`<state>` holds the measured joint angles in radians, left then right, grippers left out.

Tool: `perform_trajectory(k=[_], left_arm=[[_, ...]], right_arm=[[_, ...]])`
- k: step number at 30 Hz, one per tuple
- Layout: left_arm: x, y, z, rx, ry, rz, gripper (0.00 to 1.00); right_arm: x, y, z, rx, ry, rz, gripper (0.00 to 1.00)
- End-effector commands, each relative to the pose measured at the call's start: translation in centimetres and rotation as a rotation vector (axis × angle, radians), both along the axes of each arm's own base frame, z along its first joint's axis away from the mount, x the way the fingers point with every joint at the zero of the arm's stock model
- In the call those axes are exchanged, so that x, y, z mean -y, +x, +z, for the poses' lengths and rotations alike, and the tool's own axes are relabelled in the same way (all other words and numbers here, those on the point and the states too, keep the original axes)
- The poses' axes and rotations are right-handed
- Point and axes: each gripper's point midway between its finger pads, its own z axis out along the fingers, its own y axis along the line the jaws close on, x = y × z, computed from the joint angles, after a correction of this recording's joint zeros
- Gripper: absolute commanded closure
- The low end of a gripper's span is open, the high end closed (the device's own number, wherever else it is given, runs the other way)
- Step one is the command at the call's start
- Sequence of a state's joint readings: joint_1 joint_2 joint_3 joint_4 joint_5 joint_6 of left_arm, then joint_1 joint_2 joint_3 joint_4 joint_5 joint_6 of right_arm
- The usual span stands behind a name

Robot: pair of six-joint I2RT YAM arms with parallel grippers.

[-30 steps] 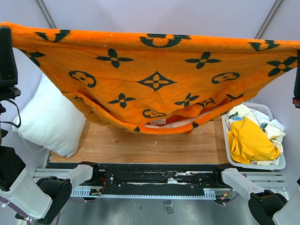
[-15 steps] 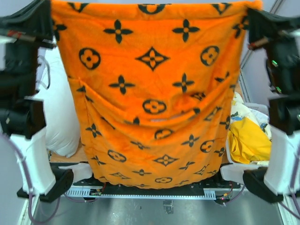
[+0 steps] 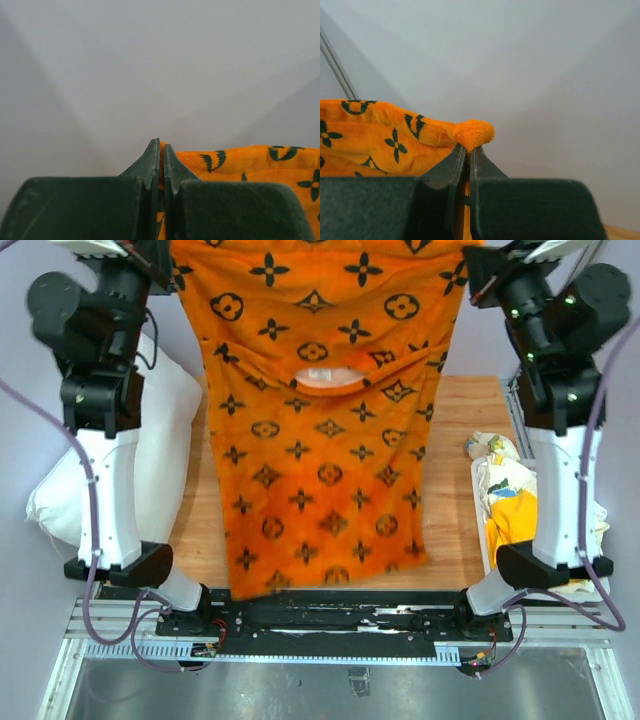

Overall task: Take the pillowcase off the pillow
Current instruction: Fold the pillowcase at the center of the board.

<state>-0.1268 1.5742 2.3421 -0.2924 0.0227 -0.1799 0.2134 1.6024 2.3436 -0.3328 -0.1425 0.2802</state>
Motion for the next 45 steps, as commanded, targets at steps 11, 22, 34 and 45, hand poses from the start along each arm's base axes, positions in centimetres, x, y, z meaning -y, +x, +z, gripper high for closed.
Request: perform_trajectory(k=[11,22,34,45], left_arm=[[-5.2,-34.1,13.5,0.646,-0.105,0.045,1.0],[-7.4,-43.2,13.3,0.761,-0.138,0.034,1.0],[-7.0,-33.2,11.3,0.565,-0.097,0.096,1.0],[-3.3,-8.2,-0.2,0.136,0.046,0.277,1.0]], right_arm=[[5.3,-28.7,14.6,0.569,0.136,0.059,0.99],[7.0,-36.0,15.8,0.685,0.145,0.04,0.99],[5.7,-24.4,12.6,0.487,0.077,-0.031,0.99],[4.1,-4.2,-2.0,0.114,0.012,-0.16,0.99]])
